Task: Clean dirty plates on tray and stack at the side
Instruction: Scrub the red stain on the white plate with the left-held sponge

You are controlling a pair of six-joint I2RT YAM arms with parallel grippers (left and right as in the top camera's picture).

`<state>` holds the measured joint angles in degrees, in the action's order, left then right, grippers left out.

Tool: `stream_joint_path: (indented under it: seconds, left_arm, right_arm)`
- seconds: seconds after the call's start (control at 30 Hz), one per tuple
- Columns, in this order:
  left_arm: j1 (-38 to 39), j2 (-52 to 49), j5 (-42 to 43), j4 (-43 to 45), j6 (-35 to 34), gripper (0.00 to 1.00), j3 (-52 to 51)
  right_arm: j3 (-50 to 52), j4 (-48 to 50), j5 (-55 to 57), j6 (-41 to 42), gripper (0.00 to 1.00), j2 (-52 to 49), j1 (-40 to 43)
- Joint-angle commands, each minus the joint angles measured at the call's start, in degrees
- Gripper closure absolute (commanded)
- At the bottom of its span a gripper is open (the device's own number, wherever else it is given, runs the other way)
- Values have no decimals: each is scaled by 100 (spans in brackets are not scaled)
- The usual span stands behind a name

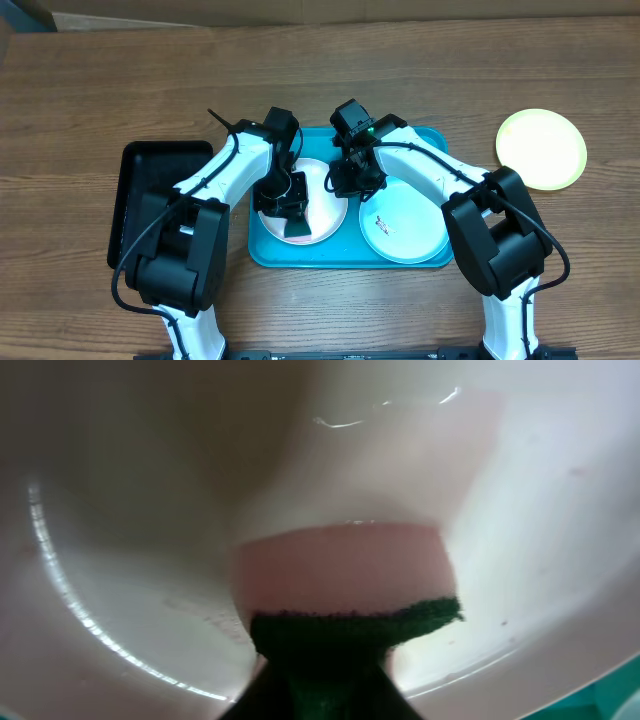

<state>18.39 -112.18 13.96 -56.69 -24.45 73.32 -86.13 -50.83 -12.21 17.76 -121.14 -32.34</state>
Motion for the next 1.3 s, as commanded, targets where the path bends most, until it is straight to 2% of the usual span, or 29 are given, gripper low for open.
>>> stream_joint_path:
  seconds: [0.0, 0.1, 0.2, 0.3, 0.4, 0.47, 0.6, 0.73, 0.83, 0.9, 1.0, 1.17, 1.27]
  left_arm:
    - [33, -33, 155, 111, -7, 96, -157]
    - [33, -33, 20, 140, 2, 96, -157]
    - [33, -33, -691, 122, -2, 96, -160]
    - [33, -33, -2146, 101, -160, 96, -210]
    - [15, -33, -3801, 109, -713, 96, -426]
    - [-11, -33, -4485, 109, -1029, 96, -557]
    - [-46, -31, -5086, 81, -1091, 96, -575]
    - [-46, -22, -5226, -260, -1110, 96, -247]
    - [-31, -15, -5077, -780, -1493, 96, 295]
    - [-33, -15, -4636, -994, -1578, 96, 673]
    - [-33, -15, -3270, -1003, -1204, 96, 1165]
    - [-31, -22, -586, -356, -151, 96, 1290]
    - [-7, -22, 302, -118, 76, 96, 1222]
  right_arm:
    - [70, 44, 313, 46, 96, -37, 59]
    - [70, 44, 313, 46, 96, -37, 59]
    - [70, 44, 315, 46, 96, -37, 59]
    - [70, 42, 315, 44, 96, -37, 59]
    - [70, 37, 315, 44, 96, -37, 59]
    - [70, 35, 315, 44, 96, -37, 59]
    - [70, 42, 315, 44, 96, -37, 59]
    - [70, 42, 315, 44, 96, -37, 59]
    - [70, 42, 315, 44, 96, -37, 59]
    - [70, 42, 315, 44, 96, -37, 59]
    - [70, 42, 313, 44, 96, -37, 59]
    - [70, 39, 310, 46, 96, -37, 59]
    - [68, 42, 310, 46, 96, -37, 59]
